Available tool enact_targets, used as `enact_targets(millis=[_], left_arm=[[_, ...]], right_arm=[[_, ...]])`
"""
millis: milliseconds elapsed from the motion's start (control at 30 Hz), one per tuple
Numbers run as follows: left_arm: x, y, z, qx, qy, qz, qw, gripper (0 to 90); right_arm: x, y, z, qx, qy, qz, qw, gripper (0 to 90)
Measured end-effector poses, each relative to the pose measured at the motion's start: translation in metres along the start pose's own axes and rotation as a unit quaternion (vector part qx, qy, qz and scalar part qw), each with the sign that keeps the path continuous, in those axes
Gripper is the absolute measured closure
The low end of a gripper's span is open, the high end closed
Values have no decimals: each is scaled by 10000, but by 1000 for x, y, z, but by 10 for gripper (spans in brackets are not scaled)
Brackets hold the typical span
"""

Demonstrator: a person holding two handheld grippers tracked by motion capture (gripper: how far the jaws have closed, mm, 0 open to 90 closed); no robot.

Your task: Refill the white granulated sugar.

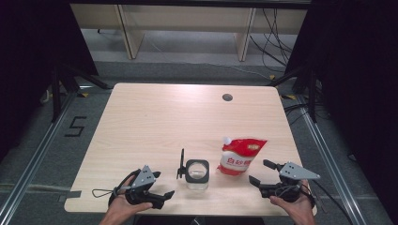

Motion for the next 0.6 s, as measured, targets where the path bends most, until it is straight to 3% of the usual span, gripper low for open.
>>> enact_targets(millis=[67,133,167,200,367,400,500,567,600], left_arm=[[-2,0,0,-21,25,-181,9998,152],[-1,-1,0,27,10,-101,9999,152],[0,-2,0,45,-10,10,10000,152],[-2,0,1,-41,-7,-65,10000,152],[-4,0,1,-38,-82,-121,9999,152],[-5,0,1,-33,-94,-137,9999,152],[-6,-2,0,-32,-96,-103,9999,152],[-5,-3,-1,15,-98,-98,9999,152],[-4,-2,-1,6,-127,39,9999,152]], right_arm=[[0,-1,0,25,13,37,10000,160],[1,-2,0,63,23,69,10000,159],[3,-3,0,118,1,213,9997,159],[-2,-1,2,12,22,-6,10000,159],[-2,-2,9,57,94,160,9998,156],[-5,-2,11,7,114,2,9999,156],[-5,-2,18,48,136,151,9998,155],[-9,-3,22,98,156,6,9998,156],[-9,-3,24,89,141,82,9998,156]])
Point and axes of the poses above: each handheld gripper's, and its own axes: z roughly forward along the jaws, y roughly out of its top, x roughly to its left, the point moved 10 cm from there along z, roughly forward along the jaws, and after that the axes turned 15 degrees about -x, right-handed, at the moved point
